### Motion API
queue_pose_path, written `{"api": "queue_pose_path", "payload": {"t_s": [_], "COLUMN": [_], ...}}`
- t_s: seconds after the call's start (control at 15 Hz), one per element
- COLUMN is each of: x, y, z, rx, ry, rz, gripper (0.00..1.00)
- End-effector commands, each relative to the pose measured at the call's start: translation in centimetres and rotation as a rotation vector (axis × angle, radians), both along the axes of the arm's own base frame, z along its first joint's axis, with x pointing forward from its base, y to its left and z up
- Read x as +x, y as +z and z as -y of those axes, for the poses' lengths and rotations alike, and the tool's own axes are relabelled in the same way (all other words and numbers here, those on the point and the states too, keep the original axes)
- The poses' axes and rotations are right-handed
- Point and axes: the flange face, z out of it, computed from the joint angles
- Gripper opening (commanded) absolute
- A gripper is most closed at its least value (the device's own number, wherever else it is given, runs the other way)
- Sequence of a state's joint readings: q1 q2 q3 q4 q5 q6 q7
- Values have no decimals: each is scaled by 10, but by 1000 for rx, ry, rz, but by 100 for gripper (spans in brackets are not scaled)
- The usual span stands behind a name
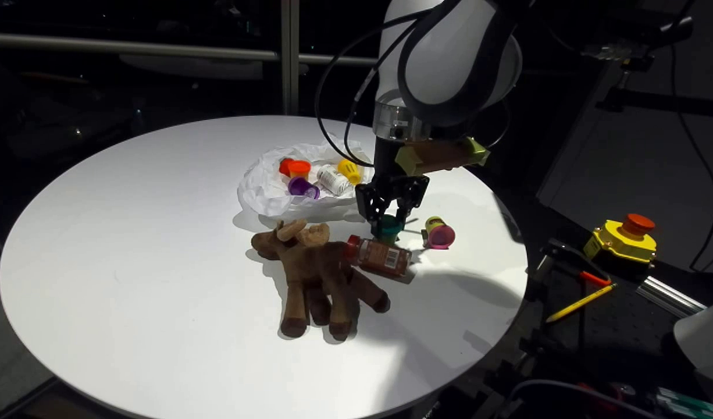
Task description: Put the objects on the table in the plastic bag
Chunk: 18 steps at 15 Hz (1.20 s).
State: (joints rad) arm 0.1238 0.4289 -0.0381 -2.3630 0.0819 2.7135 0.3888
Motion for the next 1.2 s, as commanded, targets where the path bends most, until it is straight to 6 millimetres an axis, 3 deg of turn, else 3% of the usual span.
{"api": "queue_pose_path", "payload": {"t_s": [0.0,0.27,0.73,0.93,1.13], "x": [1,17,78,108,132], "y": [8,39,98,101,87], "z": [2,9,32,39,42], "rx": [-27,-46,-21,-14,-17], "ry": [-13,-30,-71,-89,-97], "rz": [31,78,198,229,218], "gripper": [28,28,28,28,28]}}
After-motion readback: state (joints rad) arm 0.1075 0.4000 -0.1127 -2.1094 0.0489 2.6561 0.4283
